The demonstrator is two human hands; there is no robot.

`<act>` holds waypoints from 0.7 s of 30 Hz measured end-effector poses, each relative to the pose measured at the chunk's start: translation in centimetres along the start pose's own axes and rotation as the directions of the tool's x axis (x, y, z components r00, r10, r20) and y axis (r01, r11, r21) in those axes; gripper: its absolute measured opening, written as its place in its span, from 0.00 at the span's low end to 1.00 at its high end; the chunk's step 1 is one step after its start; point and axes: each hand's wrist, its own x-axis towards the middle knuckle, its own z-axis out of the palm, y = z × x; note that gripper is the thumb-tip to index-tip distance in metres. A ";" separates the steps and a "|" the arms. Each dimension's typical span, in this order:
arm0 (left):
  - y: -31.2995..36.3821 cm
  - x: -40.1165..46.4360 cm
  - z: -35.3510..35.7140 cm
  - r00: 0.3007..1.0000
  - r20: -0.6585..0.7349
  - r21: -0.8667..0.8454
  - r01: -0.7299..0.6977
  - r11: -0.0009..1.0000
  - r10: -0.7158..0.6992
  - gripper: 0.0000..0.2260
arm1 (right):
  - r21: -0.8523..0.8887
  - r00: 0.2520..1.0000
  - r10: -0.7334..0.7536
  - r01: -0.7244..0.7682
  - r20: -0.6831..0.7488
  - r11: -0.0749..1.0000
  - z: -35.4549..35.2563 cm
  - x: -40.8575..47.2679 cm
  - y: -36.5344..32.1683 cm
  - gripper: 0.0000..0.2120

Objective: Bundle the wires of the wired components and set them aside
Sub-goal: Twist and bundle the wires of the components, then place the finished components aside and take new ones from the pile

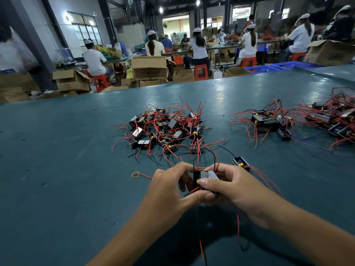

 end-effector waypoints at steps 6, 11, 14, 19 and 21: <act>-0.2 -0.1 0.1 0.996 -0.030 0.109 -0.076 0.991 0.079 0.24 | 0.110 0.998 0.044 -0.050 0.051 0.993 0.4 -0.2 -0.1 0.18; -0.3 0.0 0.1 0.995 0.006 0.115 -0.095 0.989 0.095 0.27 | -0.094 0.999 -0.022 0.019 -0.024 0.995 0.2 -0.5 -1.1 0.11; -1.0 0.2 -0.1 0.999 0.016 0.074 -0.052 0.996 0.051 0.25 | -0.288 0.997 -0.038 0.017 -0.065 0.957 -0.5 -0.9 -2.6 0.11; -2.8 0.6 0.3 0.999 0.025 0.074 0.027 0.997 -0.029 0.19 | -0.822 0.984 -0.170 0.049 -0.059 0.567 -1.2 -0.8 -6.1 0.13; -3.2 0.7 0.4 0.999 0.024 0.035 0.032 0.999 -0.033 0.19 | -0.942 0.965 -0.253 0.018 -0.071 0.334 -1.9 0.2 -8.1 0.13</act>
